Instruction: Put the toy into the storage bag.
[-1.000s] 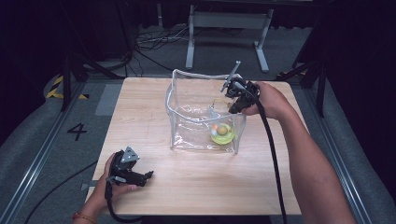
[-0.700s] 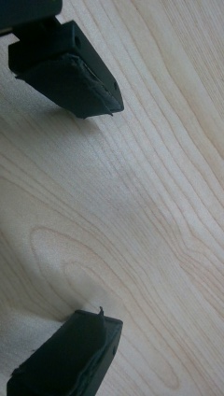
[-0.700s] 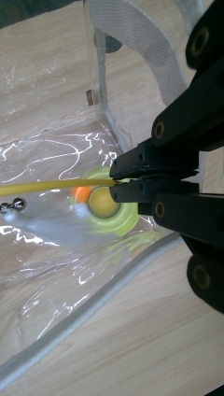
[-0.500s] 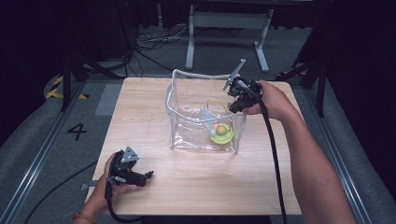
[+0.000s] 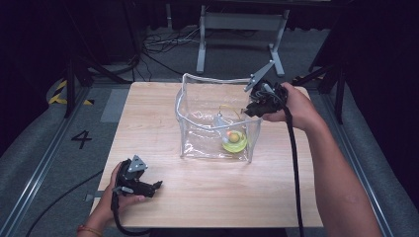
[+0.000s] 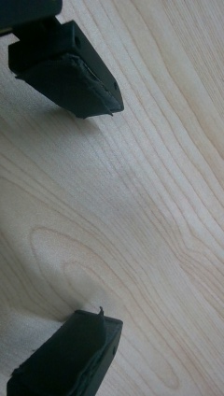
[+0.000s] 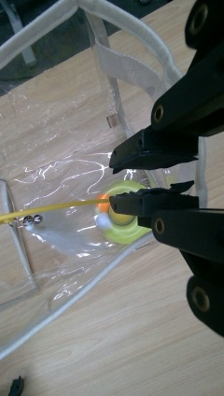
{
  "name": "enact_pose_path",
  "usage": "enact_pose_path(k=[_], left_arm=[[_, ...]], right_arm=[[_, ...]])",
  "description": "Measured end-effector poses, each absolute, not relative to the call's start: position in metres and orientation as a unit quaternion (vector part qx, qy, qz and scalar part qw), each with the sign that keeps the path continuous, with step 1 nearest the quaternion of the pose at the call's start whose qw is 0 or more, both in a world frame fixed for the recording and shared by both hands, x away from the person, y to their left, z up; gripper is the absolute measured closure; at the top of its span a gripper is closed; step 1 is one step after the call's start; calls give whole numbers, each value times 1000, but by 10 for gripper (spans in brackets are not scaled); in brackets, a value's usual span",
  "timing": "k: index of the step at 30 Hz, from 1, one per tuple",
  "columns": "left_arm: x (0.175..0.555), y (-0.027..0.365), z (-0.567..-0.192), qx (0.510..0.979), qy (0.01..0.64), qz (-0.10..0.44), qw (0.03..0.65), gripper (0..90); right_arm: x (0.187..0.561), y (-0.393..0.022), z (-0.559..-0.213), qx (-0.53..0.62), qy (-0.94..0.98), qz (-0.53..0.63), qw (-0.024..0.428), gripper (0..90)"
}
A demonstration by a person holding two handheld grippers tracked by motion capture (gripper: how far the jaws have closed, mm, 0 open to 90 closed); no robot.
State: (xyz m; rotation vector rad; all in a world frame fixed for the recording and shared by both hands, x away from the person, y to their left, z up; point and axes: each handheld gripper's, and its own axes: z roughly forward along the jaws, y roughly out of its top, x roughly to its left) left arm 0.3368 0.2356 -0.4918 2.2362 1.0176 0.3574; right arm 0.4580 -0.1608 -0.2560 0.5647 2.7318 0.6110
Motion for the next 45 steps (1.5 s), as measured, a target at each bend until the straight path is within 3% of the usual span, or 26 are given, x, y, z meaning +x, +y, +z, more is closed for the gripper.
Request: enact_pose_path(k=[13, 17, 20, 26, 40, 45], left_arm=[[337, 235, -492, 852, 389, 136, 322, 11], [337, 235, -492, 852, 389, 136, 322, 11], [337, 235, -492, 852, 389, 136, 322, 11], [337, 235, -492, 852, 388, 136, 323, 11], [337, 235, -492, 852, 389, 136, 322, 11], [337, 236, -492, 853, 387, 136, 323, 11]], right_arm=[[437, -184, -245, 202, 927, 254, 188, 679], [434, -190, -244, 206, 923, 258, 198, 602], [428, -198, -242, 212, 916, 265, 214, 495], [420, -214, -242, 228, 903, 278, 235, 396], [403, -243, -255, 239, 891, 285, 261, 271], [396, -252, -261, 247, 886, 285, 270, 264]])
